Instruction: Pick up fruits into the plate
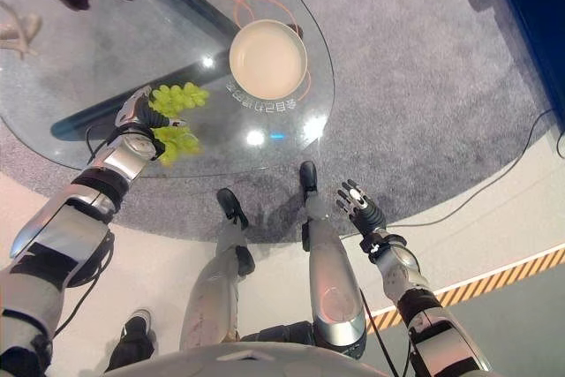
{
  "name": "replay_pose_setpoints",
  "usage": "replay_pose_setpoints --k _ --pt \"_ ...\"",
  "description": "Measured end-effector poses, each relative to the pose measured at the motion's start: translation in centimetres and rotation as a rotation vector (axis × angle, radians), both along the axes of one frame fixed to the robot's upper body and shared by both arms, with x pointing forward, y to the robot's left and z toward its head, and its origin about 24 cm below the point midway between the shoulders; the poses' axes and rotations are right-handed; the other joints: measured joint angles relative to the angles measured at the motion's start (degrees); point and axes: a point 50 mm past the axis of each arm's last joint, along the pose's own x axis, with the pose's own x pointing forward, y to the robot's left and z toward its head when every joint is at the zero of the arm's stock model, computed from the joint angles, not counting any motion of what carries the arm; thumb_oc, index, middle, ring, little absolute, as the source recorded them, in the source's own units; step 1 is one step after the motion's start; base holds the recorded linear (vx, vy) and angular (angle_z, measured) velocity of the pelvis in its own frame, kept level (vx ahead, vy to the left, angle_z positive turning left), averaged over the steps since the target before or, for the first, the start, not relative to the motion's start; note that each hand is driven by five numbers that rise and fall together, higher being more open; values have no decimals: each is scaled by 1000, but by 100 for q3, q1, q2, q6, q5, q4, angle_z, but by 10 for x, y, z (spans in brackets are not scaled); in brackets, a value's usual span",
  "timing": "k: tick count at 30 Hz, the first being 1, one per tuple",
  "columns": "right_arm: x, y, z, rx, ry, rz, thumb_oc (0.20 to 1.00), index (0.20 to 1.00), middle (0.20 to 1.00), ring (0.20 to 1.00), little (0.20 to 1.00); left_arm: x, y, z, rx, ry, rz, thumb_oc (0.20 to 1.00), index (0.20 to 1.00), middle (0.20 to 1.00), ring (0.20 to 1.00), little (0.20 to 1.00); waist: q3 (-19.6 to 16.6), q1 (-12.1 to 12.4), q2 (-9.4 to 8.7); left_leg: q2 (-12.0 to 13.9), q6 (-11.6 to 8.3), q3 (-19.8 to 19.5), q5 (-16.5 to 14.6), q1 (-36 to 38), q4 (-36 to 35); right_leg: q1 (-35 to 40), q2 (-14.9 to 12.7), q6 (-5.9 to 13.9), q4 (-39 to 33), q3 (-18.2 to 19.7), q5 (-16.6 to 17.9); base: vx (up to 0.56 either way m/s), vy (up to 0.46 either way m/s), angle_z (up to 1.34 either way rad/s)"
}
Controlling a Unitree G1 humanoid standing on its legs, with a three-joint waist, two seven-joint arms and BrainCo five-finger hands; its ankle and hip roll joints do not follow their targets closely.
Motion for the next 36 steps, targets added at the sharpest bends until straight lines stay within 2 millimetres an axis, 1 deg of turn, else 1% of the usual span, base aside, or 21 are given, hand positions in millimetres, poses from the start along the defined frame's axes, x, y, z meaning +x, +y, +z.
replay_pose_setpoints --k 2,4,6,9,10,13,17,20,21,23,24,25,32,36 --pt "1 0 2 17 -15 -5 1000 1000 1000 1000 1000 1 0 4 23 -10 19 1000 1000 1000 1000 1000 0 -18 0 0 -1 15 -1 -43 11 -105 -2 33 89 28 -29 -28 -49 -12" --pt "3 1 5 34 -39 -8 1000 1000 1000 1000 1000 8 -1 25 95 -63 50 1000 1000 1000 1000 1000 -4 -50 -3 0 -1 15 -3 -358 124 -465 -15 65 258 67 -82 -24 -50 -2" --pt "3 1 6 54 -48 -19 1000 1000 1000 1000 1000 12 -3 40 133 -102 65 1000 1000 1000 1000 1000 -4 -54 -3 -6 1 41 -2 -600 201 -754 -24 62 398 146 -84 -23 -52 -7" --pt "3 2 7 70 -58 -13 1000 1000 1000 1000 1000 13 -3 46 167 -118 101 1000 1000 1000 1000 1000 -4 -144 -2 -8 2 64 -1 -817 294 -1039 -30 42 576 184 -101 -36 -72 -7" --pt "4 3 7 83 -64 -16 1000 1000 1000 1000 1000 14 -3 49 178 -125 116 1000 1000 1000 1000 1000 -4 -181 -3 -5 4 64 -2 -918 320 -1201 -29 29 697 202 -162 -28 -67 -3" --pt "3 4 8 108 -77 -14 1000 1000 1000 1000 1000 16 -6 59 241 -139 146 1000 1000 1000 1000 1000 -5 -226 -3 5 7 61 -5 -1189 418 -1574 -20 -8 968 256 -216 -31 -86 -4" --pt "5 6 12 150 -111 -15 1000 1000 1000 1000 1000 16 -6 72 376 -154 185 1000 1000 1000 1000 1000 -5 -283 -4 5 13 58 -22 -1429 419 -1913 -4 -25 1119 311 -227 -26 -58 -4" --pt "5 6 13 178 -130 -17 1000 1000 1000 1000 1000 17 -7 82 469 -157 200 1000 1000 1000 1000 1000 -5 -307 -4 5 18 55 -18 -1515 419 -2034 5 -37 1174 323 -236 -41 -66 -2" --pt "6 7 16 203 -149 -12 1000 1000 1000 1000 1000 18 -9 89 543 -160 204 1000 1000 1000 1000 1000 -6 -307 -2 6 20 52 -17 -1580 421 -2104 4 -40 1192 323 -238 -39 -52 0" --pt "7 8 18 227 -167 -9 1000 1000 1000 1000 1000 19 -11 99 607 -172 202 1000 1000 1000 1000 1000 -6 -304 -2 3 33 45 -2 -1667 421 -2194 2 -41 1211 320 -237 -17 -18 1" --pt "7 8 20 247 -180 -9 1000 1000 1000 1000 1000 20 -13 104 652 -165 205 460 460 460 460 460 -6 -304 -2 -2 67 39 37 -1710 421 -2245 -5 -48 1235 318 -244 0 0 0" --pt "7 8 20 252 -184 -7 1000 1000 1000 1000 1000 20 -13 105 670 -159 204 200 200 200 200 200 -6 -309 -2 -9 67 39 37 -1718 421 -2268 -12 -53 1269 318 -267 0 0 0" --pt "9 10 24 289 -214 1 1000 1000 1000 1000 1000 21 -16 107 734 -109 196 200 200 200 200 200 -6 -304 -2 -19 55 -34 47 -1810 421 -2376 -34 -46 1383 287 -334 -13 -16 3" --pt "10 13 28 303 -233 13 1000 1000 1000 1000 1000 22 -18 113 751 -107 190 200 200 200 200 200 -6 -313 -2 -10 53 -98 47 -1807 422 -2385 -43 -65 1484 211 -424 -4 -2 5"
